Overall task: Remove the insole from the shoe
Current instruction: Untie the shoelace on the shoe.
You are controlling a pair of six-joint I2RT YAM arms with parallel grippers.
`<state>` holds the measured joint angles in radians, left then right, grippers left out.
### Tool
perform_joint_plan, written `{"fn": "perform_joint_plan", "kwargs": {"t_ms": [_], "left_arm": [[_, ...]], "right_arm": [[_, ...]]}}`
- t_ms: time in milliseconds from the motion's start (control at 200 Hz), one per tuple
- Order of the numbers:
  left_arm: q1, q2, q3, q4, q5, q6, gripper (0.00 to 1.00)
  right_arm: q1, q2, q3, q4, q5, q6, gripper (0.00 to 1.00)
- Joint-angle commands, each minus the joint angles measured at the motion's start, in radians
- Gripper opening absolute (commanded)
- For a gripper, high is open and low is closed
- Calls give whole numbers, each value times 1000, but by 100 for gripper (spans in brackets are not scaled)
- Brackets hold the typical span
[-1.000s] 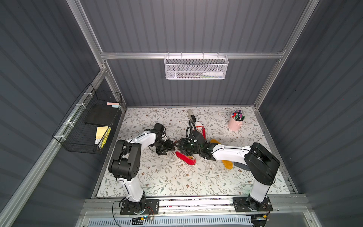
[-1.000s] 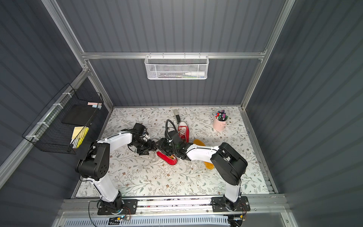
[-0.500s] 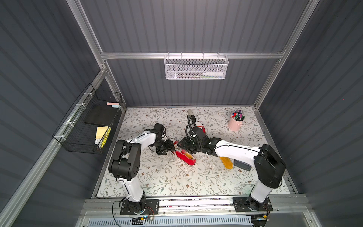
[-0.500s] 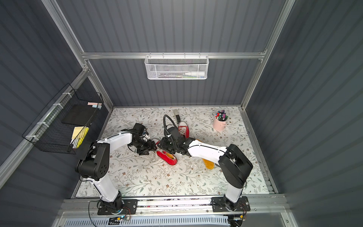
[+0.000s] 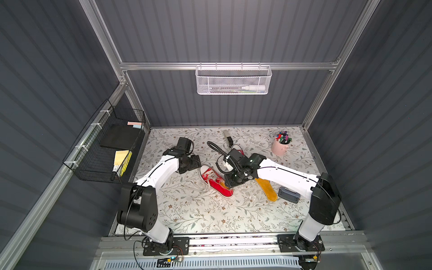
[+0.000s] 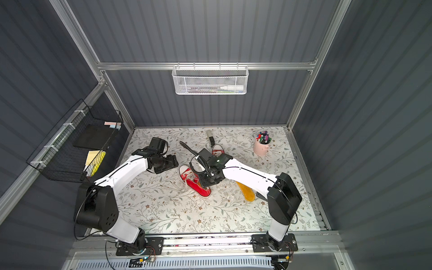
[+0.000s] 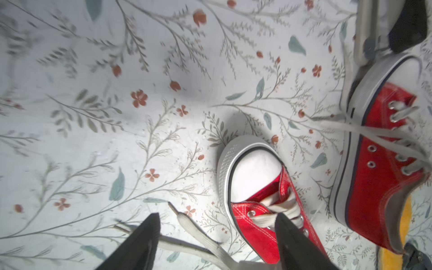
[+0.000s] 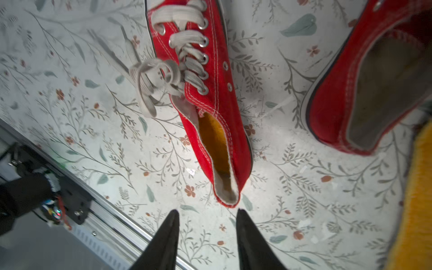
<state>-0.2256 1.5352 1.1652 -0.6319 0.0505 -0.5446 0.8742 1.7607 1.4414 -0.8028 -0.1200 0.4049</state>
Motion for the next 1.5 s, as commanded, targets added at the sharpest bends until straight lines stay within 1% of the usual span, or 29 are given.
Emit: {"fn": "perform_joint_plan", "kwargs": {"t_ms": [0, 125, 250, 355, 480, 680, 830, 941, 1071, 1191, 1316, 1496], "left_arm": [[0, -71, -16, -75, -39, -55, 78], [-36, -171, -106, -110, 27, -128, 75], [-84, -253, -193, -133, 85, -200, 71], [-129, -297, -244, -135, 109, -252, 69], [-147, -316, -293, -103, 166, -278, 68], [-198, -290, -332, -10, 265, -305, 67], [-238, -259, -346, 66, 279, -338, 67], [-250, -205, -357, 135, 281, -361, 63], [-258, -143, -332, 215, 279, -376, 61], [-258, -96, -308, 228, 265, -366, 59], [-258, -54, -311, 246, 255, -379, 56], [-259, -20, -299, 273, 245, -387, 52]], "right_arm": [[2, 62, 68, -53, 13, -149, 48], [2, 132, 109, -28, -4, -184, 49], [0, 159, 110, 3, 64, -194, 49], [-8, 172, 91, 38, 89, -199, 48], [-19, 194, 85, 60, 81, -201, 44], [-25, 210, 77, 100, 36, -192, 29], [-27, 205, 68, 118, 3, -161, 14], [-27, 181, 35, 154, -47, -109, 6], [-27, 151, -11, 212, -118, -26, 3], [-26, 136, -44, 254, -127, 33, 1], [-26, 130, -57, 270, -132, 63, 1], [-26, 122, -65, 273, -131, 69, 0]]}}
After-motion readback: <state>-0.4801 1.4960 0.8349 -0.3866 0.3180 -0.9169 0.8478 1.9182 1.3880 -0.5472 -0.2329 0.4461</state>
